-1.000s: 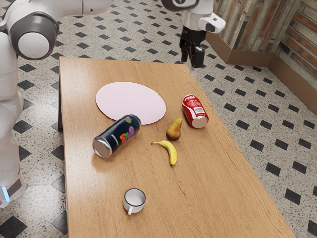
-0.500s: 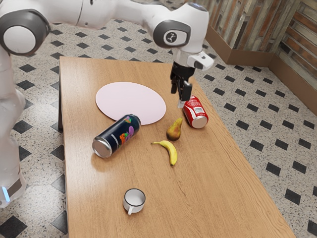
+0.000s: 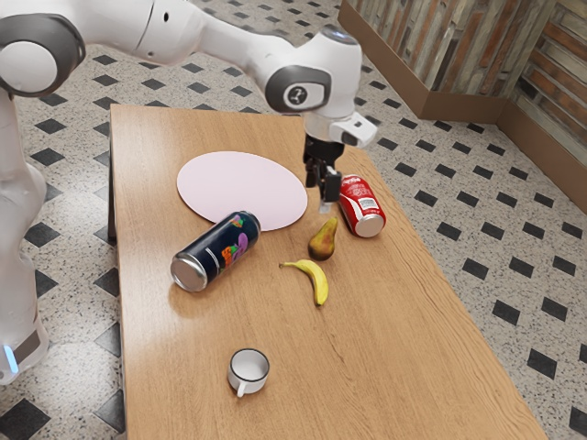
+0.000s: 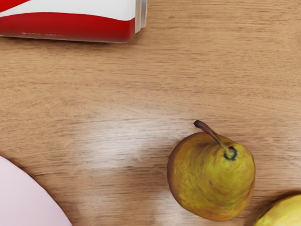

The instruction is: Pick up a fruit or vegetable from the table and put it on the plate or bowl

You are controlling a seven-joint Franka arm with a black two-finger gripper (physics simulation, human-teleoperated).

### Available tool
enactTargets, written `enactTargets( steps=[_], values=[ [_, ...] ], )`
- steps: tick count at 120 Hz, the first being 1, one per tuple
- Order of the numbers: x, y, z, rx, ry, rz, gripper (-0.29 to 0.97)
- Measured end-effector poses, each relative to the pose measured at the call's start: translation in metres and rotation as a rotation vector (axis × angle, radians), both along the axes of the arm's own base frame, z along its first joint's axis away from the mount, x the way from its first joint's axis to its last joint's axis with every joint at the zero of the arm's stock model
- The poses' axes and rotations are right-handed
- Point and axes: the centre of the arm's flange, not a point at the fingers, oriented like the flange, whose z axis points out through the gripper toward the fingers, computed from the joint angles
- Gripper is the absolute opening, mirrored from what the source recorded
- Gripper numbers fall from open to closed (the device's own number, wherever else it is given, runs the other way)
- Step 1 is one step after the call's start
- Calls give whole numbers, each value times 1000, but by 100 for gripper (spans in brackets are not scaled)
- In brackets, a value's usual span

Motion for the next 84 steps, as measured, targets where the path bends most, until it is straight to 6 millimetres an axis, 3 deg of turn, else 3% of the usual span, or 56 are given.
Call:
enactTargets(
  steps=[39,84],
  values=[
    [-3,-31,-9,-4,-13,-56,68],
    [-3,-18,-14,1,-27,-34,68]
  ],
)
